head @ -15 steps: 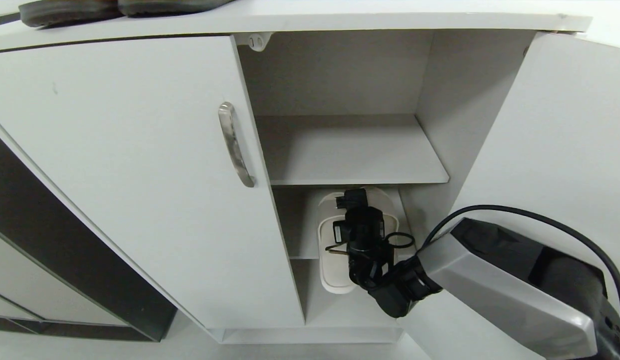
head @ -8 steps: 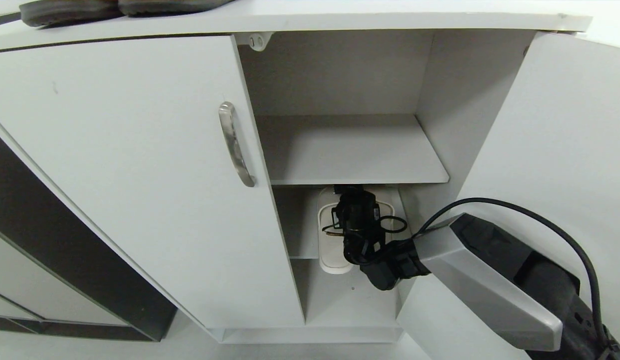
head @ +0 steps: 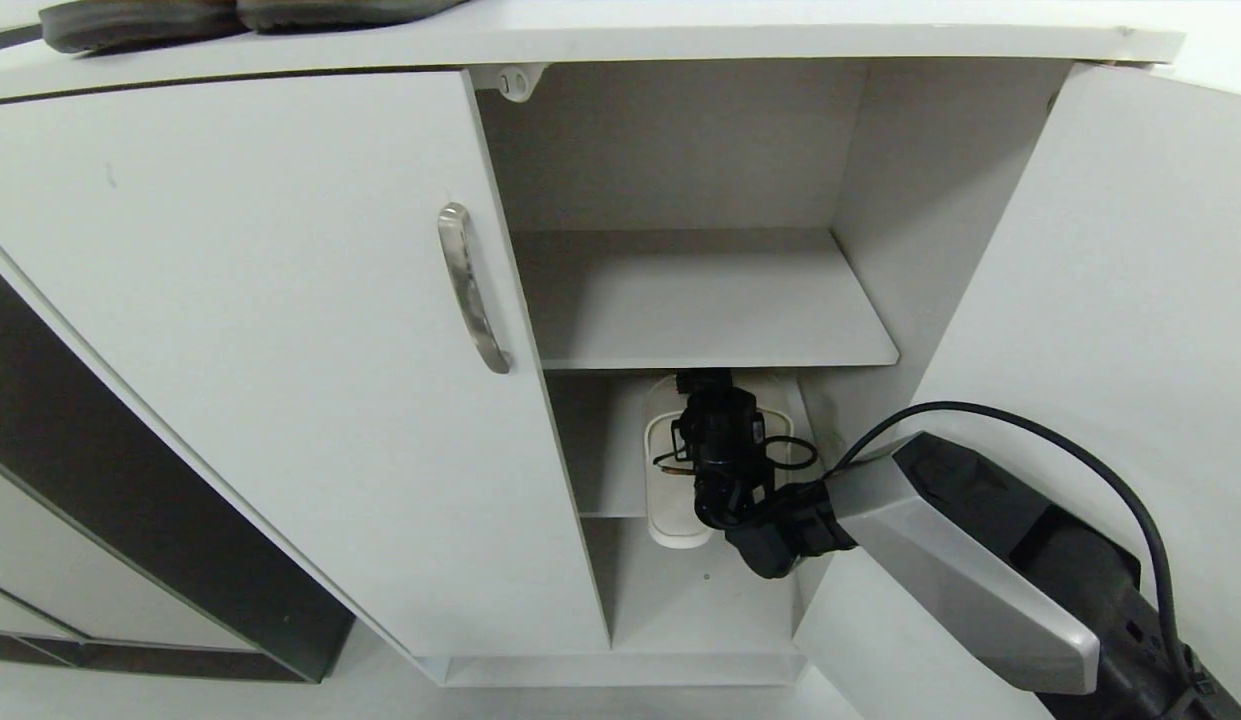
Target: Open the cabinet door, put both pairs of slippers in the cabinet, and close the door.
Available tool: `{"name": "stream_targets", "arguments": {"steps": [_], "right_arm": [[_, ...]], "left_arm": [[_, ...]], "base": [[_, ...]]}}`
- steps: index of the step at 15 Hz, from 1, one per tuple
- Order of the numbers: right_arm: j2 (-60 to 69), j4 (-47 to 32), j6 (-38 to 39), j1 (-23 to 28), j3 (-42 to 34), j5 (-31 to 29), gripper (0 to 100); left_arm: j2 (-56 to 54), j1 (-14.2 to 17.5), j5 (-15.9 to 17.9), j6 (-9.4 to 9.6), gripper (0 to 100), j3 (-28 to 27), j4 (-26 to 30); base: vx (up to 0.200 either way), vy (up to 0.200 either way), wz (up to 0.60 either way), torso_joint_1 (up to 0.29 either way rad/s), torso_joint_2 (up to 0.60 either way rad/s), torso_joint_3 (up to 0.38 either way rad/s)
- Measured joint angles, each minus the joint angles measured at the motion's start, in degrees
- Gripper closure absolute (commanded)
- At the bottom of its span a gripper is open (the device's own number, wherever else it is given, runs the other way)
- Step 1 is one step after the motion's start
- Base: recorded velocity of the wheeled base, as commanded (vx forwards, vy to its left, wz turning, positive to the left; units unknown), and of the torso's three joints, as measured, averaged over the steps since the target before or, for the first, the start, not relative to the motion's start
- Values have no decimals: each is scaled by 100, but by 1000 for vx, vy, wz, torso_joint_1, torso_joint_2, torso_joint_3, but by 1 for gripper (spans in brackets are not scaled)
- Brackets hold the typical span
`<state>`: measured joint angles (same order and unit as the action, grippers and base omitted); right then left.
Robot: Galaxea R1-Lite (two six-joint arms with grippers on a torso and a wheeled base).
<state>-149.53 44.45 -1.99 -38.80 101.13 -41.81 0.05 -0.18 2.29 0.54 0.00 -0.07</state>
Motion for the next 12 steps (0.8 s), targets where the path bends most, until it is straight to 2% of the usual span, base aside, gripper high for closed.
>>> {"name": "stream_targets", "arguments": {"steps": [1,2,8,12], "right_arm": [[-22,2,-1,0,0,5,100],[-37,5,0,7,0,5,0],[-11,176,-4,-2,-221,-11,0],[334,638,-11,-129,-1056,-11,0]], "left_arm": [[0,-4,-2,0,100,0,0],[0,-4,0,0,100,0,0],[0,2,-9,0,100,0,0],[-2,-9,-9,-2,100,0,0]], "base": [[0,0,0,0,0,0],[0,0,0,0,0,0],[0,0,0,0,0,0],[0,0,0,0,0,0]]}}
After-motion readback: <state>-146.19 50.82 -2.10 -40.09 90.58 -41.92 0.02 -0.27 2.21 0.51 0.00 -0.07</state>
